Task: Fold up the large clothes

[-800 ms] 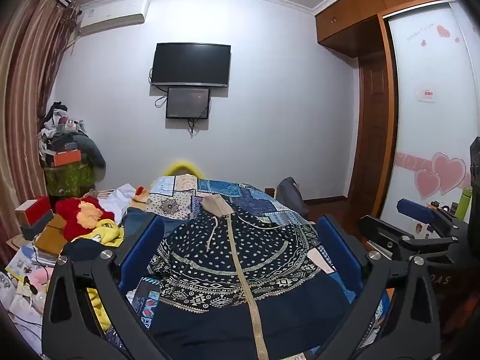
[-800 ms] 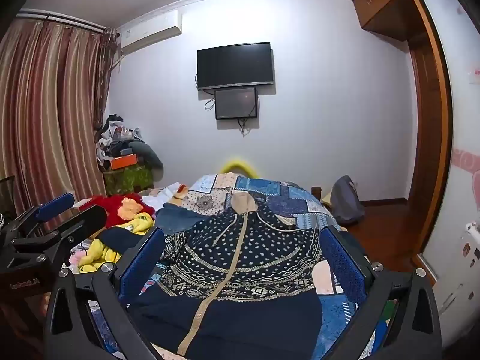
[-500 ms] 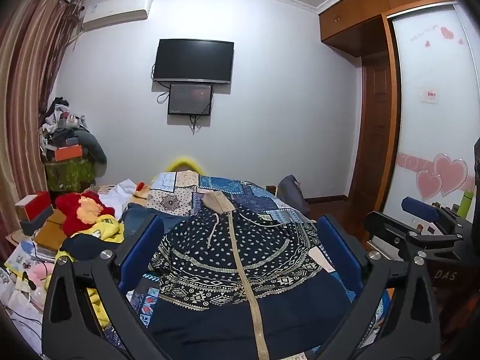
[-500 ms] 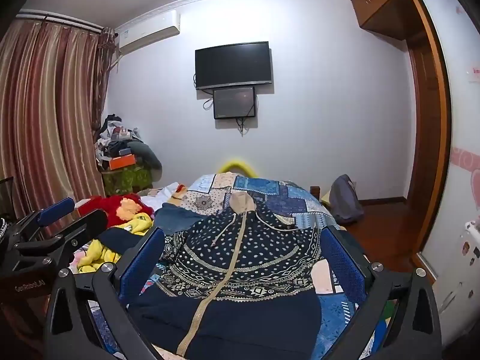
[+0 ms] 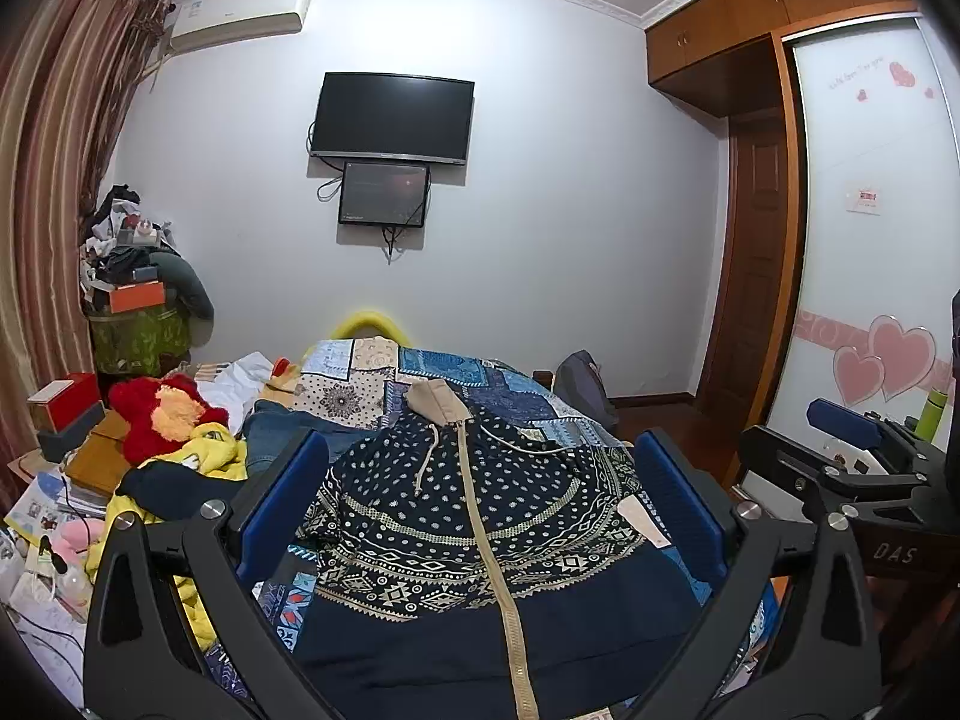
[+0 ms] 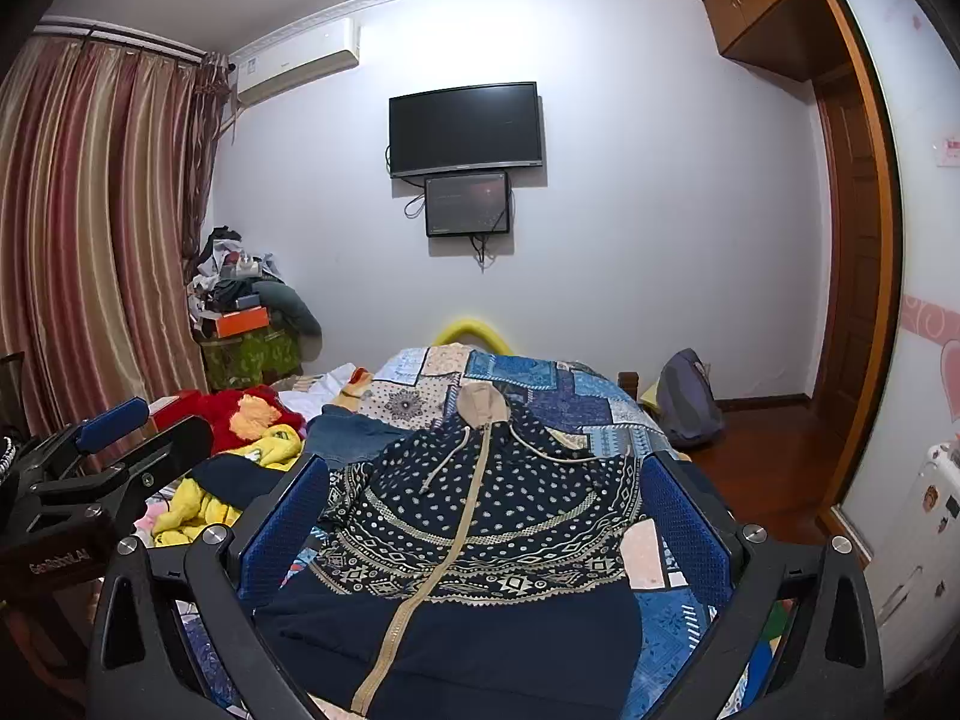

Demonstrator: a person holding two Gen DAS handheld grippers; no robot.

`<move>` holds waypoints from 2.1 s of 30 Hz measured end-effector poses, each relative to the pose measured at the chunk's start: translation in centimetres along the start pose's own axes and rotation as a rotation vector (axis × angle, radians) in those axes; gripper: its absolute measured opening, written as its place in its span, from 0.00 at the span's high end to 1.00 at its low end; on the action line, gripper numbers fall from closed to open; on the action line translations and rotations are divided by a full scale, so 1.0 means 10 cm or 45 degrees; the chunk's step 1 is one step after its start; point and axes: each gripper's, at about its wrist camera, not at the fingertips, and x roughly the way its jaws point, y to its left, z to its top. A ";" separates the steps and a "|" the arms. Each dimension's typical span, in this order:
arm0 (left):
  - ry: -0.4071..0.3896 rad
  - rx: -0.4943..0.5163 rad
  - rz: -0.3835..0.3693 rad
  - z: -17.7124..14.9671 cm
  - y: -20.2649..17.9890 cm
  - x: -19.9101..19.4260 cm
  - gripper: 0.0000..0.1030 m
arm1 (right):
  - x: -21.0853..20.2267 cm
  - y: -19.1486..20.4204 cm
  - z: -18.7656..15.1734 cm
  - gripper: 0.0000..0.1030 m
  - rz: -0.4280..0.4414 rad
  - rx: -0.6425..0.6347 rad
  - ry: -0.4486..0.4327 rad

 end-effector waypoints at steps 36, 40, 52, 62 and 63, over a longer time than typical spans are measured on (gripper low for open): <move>-0.004 0.025 0.018 0.03 -0.07 0.00 0.00 | 0.00 -0.01 0.03 0.00 -0.006 -0.004 0.003; -0.010 0.031 0.020 0.03 -0.08 0.00 0.00 | -0.01 0.00 0.02 0.00 -0.005 -0.004 0.003; -0.003 0.025 0.018 0.03 -0.08 0.01 0.00 | 0.07 -0.08 0.01 0.00 -0.014 0.001 0.011; 0.011 0.011 0.022 0.03 -0.02 0.09 0.00 | 0.09 -0.08 -0.01 0.00 -0.018 0.000 0.017; 0.014 0.012 0.026 0.02 -0.01 0.11 0.00 | 0.12 -0.09 -0.02 0.00 -0.018 0.002 0.023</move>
